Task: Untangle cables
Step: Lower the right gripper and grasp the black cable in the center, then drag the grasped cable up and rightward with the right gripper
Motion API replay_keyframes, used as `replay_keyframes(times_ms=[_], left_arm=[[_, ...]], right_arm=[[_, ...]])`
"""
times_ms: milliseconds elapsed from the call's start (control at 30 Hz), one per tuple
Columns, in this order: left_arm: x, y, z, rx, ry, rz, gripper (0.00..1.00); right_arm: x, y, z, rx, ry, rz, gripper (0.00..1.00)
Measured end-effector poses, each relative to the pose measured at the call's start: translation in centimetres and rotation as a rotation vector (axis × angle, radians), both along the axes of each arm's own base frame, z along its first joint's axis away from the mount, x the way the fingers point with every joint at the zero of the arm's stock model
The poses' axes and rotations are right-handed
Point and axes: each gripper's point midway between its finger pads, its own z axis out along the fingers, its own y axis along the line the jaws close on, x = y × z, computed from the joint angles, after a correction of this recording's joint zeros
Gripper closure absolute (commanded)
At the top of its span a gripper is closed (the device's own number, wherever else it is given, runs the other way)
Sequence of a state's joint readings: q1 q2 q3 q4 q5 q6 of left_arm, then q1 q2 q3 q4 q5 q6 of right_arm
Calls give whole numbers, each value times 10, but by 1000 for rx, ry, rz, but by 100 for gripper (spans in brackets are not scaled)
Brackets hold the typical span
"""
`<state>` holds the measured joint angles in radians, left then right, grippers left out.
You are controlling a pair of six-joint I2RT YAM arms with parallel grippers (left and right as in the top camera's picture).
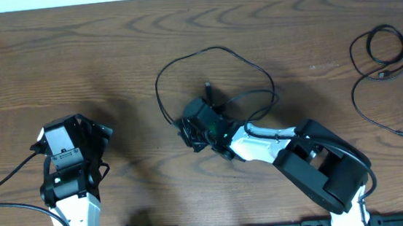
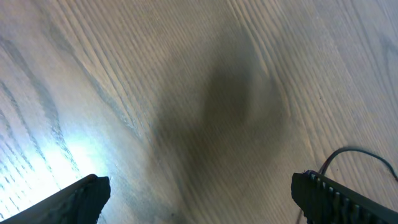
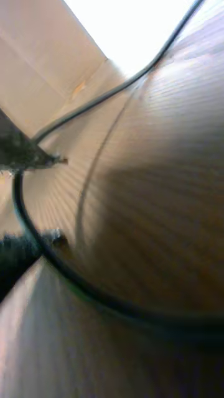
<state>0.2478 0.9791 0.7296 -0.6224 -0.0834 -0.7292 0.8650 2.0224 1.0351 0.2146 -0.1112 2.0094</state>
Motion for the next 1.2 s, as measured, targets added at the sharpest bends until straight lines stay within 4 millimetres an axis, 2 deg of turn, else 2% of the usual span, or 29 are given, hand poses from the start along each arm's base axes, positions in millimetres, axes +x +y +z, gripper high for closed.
replay_keyframes(times_ms=[33, 300, 500, 567, 700, 800, 867, 1000, 1200], left_arm=[[0, 0, 0, 0, 0, 0, 1], [0, 0, 0, -1, 2, 0, 1], [0, 0, 0, -1, 2, 0, 1], [0, 0, 0, -1, 2, 0, 1], [-1, 0, 0, -1, 3, 0, 1], [-1, 0, 0, -1, 3, 0, 1], [-1, 0, 0, -1, 3, 0, 1], [-1, 0, 0, -1, 3, 0, 1], [-1, 0, 0, -1, 3, 0, 1]], right_arm=[[0, -1, -2, -16, -17, 15, 99], [12, -11, -6, -163, -214, 182, 98], [22, -29, 1, -261, -313, 286, 99], [24, -35, 15, -289, -364, 323, 98], [26, -43, 66, -325, -498, 393, 99], [27, -66, 101, -381, -565, 426, 99], [31, -83, 111, -424, -584, 435, 99], [40, -120, 114, -532, -595, 471, 99], [51, -161, 103, -658, -581, 538, 99]])
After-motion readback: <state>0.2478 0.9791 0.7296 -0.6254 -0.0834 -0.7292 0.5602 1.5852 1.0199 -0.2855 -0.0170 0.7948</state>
